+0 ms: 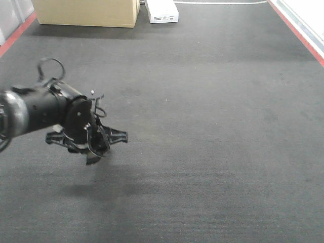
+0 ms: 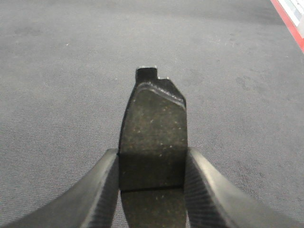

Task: Move and align brake pads A on conveyor
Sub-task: 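Lower the left gripper to the belt and release its brake pad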

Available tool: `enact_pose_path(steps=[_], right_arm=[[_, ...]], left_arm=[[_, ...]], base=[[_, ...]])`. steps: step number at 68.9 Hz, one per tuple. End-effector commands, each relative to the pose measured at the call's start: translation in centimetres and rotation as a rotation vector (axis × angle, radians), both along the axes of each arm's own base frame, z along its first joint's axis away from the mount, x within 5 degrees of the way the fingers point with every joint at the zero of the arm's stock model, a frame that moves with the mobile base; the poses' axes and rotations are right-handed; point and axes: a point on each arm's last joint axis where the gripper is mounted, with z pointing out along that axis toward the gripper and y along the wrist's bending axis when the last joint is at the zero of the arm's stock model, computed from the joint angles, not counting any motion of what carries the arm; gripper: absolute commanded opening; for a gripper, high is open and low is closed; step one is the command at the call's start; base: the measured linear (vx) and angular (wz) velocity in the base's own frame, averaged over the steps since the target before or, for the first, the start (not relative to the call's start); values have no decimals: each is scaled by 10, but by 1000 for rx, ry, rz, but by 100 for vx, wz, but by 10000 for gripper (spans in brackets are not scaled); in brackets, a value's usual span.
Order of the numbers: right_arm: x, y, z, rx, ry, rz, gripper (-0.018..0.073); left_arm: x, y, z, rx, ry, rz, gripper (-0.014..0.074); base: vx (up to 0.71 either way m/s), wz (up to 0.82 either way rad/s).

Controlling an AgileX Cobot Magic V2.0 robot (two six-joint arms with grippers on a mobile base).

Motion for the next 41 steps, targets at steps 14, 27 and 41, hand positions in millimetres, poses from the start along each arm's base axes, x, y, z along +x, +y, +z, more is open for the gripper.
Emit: enact_pose_path(steps=[14, 27, 41], right_arm=[[3, -1, 17, -8, -119, -11, 14], [3, -1, 17, -8, -119, -11, 14], [3, -1, 17, -8, -119, -11, 14]], left_arm=[[0, -9, 12, -54, -13, 9, 255], [-2, -12, 5, -55, 30, 20, 376], [-2, -11, 8, -58, 22, 19, 431]], base=[[0, 0], [0, 0], [0, 0]])
